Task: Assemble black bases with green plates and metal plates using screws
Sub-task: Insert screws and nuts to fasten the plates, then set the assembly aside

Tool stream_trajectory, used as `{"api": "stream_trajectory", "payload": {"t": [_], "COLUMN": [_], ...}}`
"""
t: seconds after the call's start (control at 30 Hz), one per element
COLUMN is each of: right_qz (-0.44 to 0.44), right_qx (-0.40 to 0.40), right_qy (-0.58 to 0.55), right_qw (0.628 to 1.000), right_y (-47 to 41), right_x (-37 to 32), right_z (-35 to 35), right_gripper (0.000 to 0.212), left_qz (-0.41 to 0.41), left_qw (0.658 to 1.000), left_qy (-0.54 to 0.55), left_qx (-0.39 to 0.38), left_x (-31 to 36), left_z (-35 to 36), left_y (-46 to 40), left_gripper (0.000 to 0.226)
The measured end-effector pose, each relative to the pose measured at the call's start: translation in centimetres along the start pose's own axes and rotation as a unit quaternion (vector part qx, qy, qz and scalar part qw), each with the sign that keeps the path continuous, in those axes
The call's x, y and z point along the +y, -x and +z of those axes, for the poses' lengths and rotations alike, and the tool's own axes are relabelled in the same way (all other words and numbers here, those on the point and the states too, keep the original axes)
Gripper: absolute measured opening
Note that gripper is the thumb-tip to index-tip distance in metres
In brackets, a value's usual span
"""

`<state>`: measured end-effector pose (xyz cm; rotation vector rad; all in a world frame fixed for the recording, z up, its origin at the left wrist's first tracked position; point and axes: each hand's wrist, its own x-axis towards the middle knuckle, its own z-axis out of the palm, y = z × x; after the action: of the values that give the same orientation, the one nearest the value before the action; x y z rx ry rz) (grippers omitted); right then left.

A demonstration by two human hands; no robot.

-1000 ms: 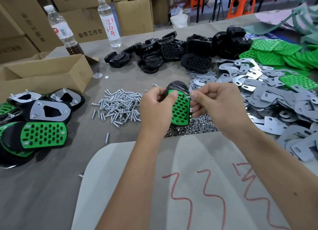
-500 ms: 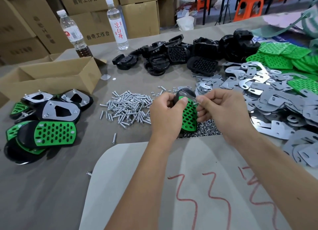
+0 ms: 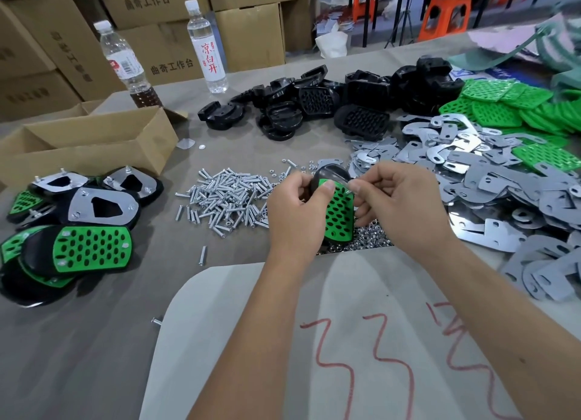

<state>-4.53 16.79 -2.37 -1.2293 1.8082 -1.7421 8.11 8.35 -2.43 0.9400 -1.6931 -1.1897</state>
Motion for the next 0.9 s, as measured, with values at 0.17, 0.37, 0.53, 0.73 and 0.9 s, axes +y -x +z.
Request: {"api": "stream_trajectory", "payload": {"t": [0.17, 0.37, 0.53, 0.73, 0.9], "right_qz": [0.004, 0.09, 0.139, 0.145, 0.162], "right_qx": [0.001, 0.003, -0.057, -0.117, -0.145], "right_qy": [-0.041, -0.215, -0.181, -0.24, -0.26], "right_qw": [0.999, 0.972, 0.972, 0.953, 0.941], "right_y": [-0.1, -0.4, -0.8, -0.7, -0.8], "right_x": [0.4, -0.3, -0.3, -0.7, -0.6], "right_z": [-0.1, -0.4, -1.5, -1.4, -1.6], "right_gripper": [0.019, 0.023, 0.043, 0.043, 0.037], "left_qz": [0.0, -0.009, -0.034, -0.013, 0.028], "left_qw": [0.999, 0.996, 0.987, 0.994, 0.999], "left_qy": [0.014, 0.087, 0.158, 0.107, 0.038], "left_qx": [0.033, 0.008, -0.016, -0.004, 0.008], "left_x": [0.2, 1.2, 1.8, 1.6, 1.0], "left_z": [0.6, 0.8, 1.0, 0.8, 0.7], "left_y": [0.5, 0.7, 0.6, 0.5, 0.5], "left_gripper": [0.022, 0.013, 0.025, 0.021, 0.008]}}
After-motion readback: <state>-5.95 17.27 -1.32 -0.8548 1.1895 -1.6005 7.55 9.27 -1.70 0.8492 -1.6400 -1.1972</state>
